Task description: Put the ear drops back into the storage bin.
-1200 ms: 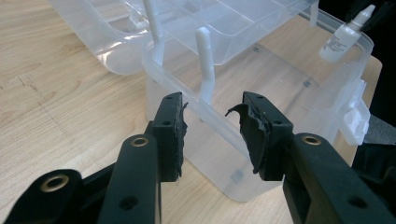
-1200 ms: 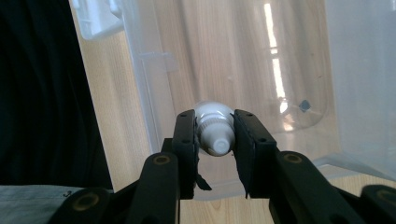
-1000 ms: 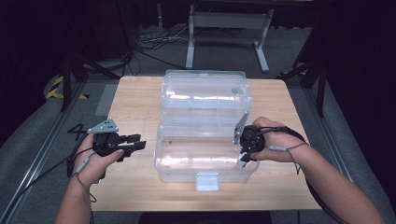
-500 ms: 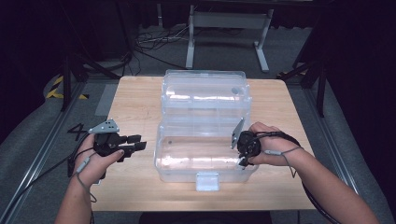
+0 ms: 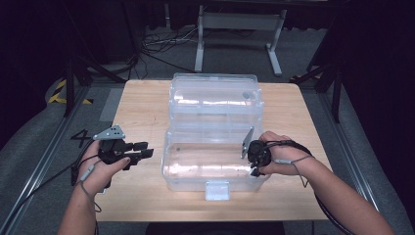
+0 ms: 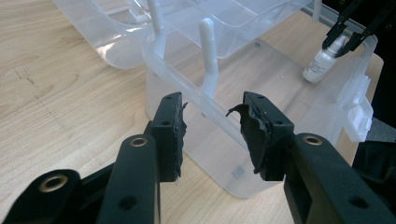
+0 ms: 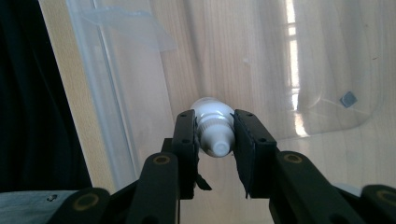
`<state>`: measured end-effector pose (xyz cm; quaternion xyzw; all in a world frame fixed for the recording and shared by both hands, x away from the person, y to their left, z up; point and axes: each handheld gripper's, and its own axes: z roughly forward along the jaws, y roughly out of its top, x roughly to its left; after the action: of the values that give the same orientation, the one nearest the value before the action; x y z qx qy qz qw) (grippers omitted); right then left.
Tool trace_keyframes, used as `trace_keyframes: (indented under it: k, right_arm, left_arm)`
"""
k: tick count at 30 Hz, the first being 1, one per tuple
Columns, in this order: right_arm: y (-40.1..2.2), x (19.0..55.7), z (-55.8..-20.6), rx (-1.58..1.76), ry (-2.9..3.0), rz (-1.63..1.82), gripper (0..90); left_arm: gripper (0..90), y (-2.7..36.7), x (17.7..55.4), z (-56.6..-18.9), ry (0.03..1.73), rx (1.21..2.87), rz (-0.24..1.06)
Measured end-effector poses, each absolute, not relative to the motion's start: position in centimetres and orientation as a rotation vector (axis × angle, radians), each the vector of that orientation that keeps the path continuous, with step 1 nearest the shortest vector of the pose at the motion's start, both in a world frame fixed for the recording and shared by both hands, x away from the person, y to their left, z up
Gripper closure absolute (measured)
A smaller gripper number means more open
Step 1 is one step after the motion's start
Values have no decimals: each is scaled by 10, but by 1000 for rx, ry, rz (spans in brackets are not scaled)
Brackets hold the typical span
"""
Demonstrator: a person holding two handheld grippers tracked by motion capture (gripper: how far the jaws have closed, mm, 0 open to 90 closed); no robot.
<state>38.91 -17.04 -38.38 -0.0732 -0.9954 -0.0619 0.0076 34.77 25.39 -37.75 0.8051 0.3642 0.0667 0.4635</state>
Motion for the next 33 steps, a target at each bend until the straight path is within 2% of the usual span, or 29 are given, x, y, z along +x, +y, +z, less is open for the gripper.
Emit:
trace_keyframes:
  k: [24, 33]
  right_arm:
    - [-172, 392, -390, -213, -3123, -179, 703]
    - [-174, 391, -384, -216, -3130, -217, 619]
  left_arm:
    - [595, 254, 348, -379, 903, 1981, 153]
    - [595, 255, 349, -380, 903, 1983, 151]
